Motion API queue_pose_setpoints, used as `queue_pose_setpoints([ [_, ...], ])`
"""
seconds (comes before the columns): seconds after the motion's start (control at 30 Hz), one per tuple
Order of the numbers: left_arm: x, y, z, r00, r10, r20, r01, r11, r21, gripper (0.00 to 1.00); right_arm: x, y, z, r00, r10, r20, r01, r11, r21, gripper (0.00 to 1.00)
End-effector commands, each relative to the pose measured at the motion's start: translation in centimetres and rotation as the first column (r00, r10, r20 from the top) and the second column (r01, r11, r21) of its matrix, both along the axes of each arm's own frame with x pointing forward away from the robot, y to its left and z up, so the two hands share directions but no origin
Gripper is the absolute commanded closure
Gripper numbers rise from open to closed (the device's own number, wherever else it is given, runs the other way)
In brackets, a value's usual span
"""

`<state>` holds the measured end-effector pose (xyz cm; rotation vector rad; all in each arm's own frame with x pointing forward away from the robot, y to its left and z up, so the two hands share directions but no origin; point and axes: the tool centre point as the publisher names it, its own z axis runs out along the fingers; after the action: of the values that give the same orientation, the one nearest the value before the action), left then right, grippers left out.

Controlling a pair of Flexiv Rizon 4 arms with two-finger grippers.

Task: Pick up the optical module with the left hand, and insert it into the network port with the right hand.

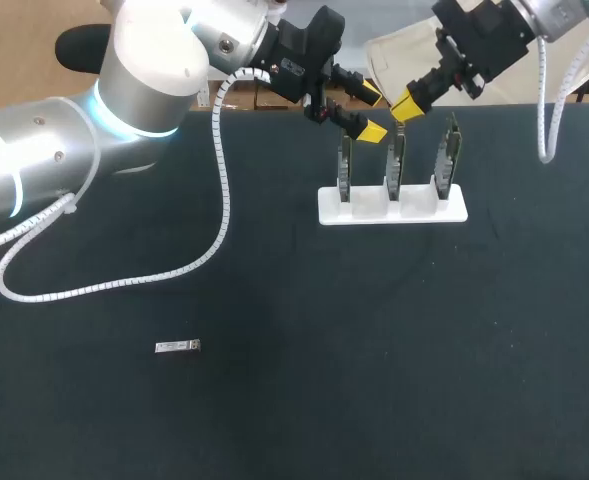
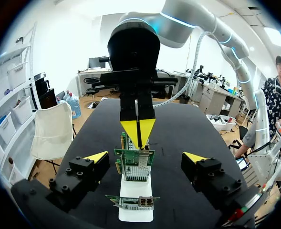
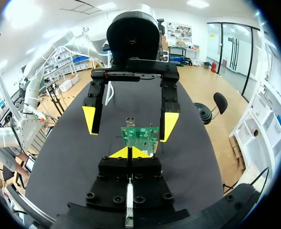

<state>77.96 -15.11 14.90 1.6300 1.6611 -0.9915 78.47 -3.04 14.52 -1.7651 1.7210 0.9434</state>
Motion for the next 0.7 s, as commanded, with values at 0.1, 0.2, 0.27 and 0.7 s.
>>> queue_pose_setpoints([
  [0.1,0.1,0.0,0.0,1.000,-0.002,-0.002,0.002,1.000,0.004,0.00,0.0,0.0,-0.3,1.000,0.001,-0.005,-0.001,1.000,0.002,1.00],
  [0.2,0.1,0.0,0.0,1.000,-0.002,-0.002,0.002,1.000,0.004,0.00,-0.1,0.0,-0.5,1.000,0.002,-0.011,-0.002,1.000,0.000,1.00],
  [0.27,0.1,0.0,0.0,1.000,-0.002,-0.002,0.002,1.000,0.004,0.00,-0.2,0.0,-0.6,1.000,0.003,-0.016,-0.003,1.000,0.000,1.00],
  [0.7,0.1,0.0,0.0,1.000,-0.002,-0.002,0.002,1.000,0.004,0.00,0.1,-0.2,-1.3,0.998,-0.020,-0.055,0.021,1.000,0.016,1.00],
])
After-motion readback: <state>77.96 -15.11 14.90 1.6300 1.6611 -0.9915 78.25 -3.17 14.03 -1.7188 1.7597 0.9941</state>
